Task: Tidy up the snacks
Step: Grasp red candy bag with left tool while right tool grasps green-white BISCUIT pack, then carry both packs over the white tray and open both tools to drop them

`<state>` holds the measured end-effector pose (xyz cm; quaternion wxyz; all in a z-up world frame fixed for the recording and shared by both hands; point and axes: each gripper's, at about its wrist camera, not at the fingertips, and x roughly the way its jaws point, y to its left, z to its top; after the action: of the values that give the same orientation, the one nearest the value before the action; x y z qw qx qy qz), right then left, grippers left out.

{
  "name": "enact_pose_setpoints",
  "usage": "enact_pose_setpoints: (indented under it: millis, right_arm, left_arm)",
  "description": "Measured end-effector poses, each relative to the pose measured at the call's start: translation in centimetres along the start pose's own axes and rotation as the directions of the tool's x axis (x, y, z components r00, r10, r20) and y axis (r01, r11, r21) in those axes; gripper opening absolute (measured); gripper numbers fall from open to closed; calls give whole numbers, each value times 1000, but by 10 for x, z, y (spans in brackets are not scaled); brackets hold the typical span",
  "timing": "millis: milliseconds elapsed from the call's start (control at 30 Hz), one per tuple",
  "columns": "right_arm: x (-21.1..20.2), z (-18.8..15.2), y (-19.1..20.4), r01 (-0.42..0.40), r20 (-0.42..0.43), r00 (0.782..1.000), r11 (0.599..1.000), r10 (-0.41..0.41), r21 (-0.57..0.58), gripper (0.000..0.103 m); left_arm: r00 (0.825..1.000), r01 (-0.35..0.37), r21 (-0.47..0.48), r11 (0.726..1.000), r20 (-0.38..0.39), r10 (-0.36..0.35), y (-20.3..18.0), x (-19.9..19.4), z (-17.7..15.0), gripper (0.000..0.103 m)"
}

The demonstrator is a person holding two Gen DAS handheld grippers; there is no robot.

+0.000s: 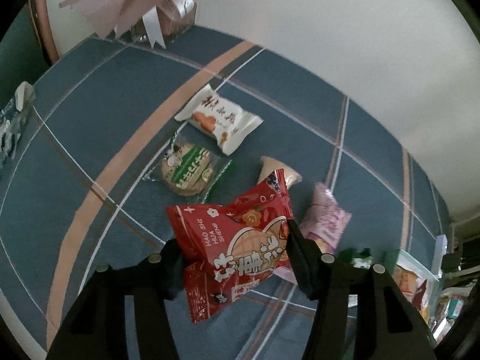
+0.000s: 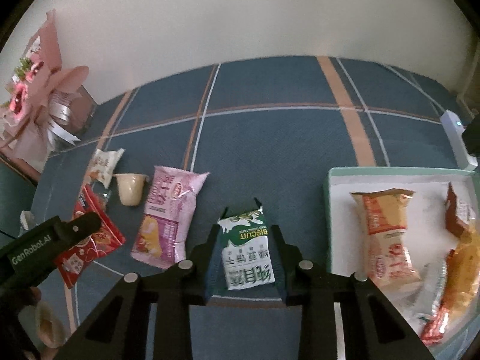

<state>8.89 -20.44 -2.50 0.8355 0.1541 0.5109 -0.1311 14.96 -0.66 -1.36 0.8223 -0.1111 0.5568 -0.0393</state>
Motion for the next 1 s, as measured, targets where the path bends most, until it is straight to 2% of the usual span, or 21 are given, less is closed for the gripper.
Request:
enact_pose_setpoints:
  millis: [200,333,433,800,1000]
  right_arm:
    - [-11,-1,-7,-17,-6,1000,1000,17,7,33]
    - [-1,-1,-6,-49,-16,999,999,49,19,35]
    - [10,-4,-4,-57,-34,998,998,57,9,50]
    - [46,-13,-5,3,-90,996,1000,-4,-10,51]
    - [50,-16,2,56,-55,997,996,-60,-70,51]
  left_arm:
    - [1000,5,8,1000,13,-5,-5,-14,-9,59]
    - [1000,-3,0,1000,-13,3,-2,-7,-15,59]
    - [999,-5,-18,1000,-40,4,2,0,-17,59]
    - [998,0,-17,1000,-63,-1,1,10,-20,59]
    - [997,-7,-17,1000,-78,6,1,18,-21,59]
